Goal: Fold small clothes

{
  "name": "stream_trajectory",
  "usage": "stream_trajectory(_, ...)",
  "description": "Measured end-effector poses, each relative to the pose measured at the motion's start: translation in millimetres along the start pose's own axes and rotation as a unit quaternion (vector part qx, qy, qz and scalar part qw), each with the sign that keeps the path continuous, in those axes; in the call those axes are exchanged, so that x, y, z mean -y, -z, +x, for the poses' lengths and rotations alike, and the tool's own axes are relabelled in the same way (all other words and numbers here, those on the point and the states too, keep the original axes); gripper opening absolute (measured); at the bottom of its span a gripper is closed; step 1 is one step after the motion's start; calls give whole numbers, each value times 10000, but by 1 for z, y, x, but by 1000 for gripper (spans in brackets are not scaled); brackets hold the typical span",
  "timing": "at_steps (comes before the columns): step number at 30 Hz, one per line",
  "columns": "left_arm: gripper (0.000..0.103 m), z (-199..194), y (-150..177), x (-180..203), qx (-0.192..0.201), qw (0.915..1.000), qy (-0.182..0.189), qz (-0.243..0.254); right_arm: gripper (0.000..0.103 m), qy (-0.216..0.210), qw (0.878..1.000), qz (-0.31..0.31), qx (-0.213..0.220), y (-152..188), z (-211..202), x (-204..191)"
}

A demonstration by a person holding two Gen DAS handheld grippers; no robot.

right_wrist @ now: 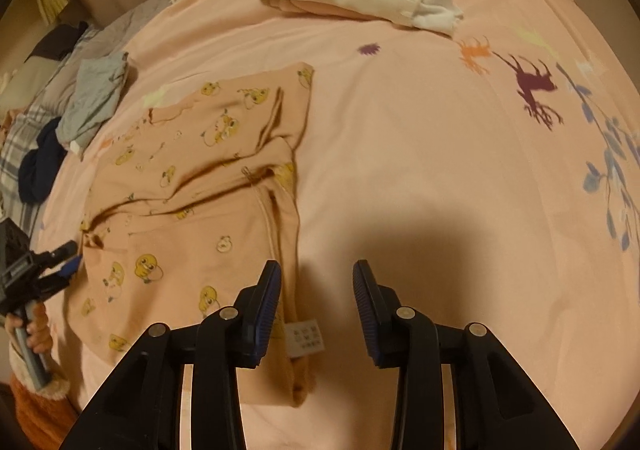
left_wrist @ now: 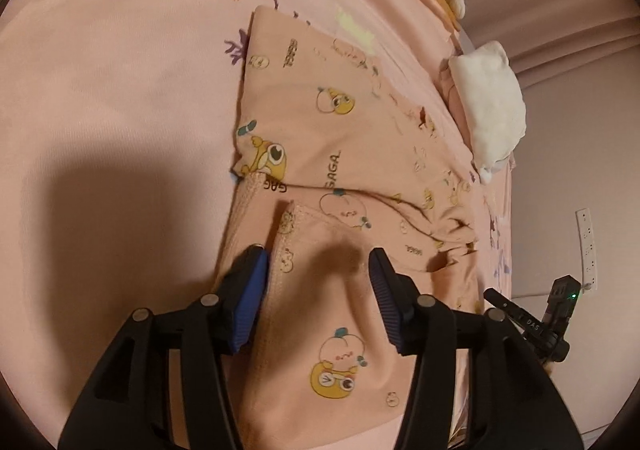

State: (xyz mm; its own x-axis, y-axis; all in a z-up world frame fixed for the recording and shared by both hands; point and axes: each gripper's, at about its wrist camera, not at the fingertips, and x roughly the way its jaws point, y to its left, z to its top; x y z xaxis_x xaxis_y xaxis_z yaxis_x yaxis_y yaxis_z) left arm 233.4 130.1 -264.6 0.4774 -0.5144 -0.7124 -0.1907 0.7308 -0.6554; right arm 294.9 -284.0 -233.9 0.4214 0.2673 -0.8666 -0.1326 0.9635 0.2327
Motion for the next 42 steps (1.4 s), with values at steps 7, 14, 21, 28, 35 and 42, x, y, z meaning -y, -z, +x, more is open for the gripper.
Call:
stream_trajectory(7,53,-1,8,6,-522,9974,179,454,37,1,10000,-15,-57,5,3,5)
stream_trajectory(14,51,14,-3,-11,-419,9916,1138,-453,37,-634,9980,41,46,-9,9,-1)
stream_trajectory(21,9,2,4,-1,189,9972,715,60,37,-1481,9885,293,-27,-33,32,-9)
stream_trajectory(28,8,-16,4,12,611,9951,674,384,9,-1299,9914,-111,75,-22,41,-18)
stream_trajectory(35,7,-29,1,21,960,9923,718,326,6,-1532,9860,-108,652,-27,10,-19)
stream_trajectory(42,6,-60,-16,29,1503,9845,876,218,6,-1646,9790,236,1176,-46,-18,-16)
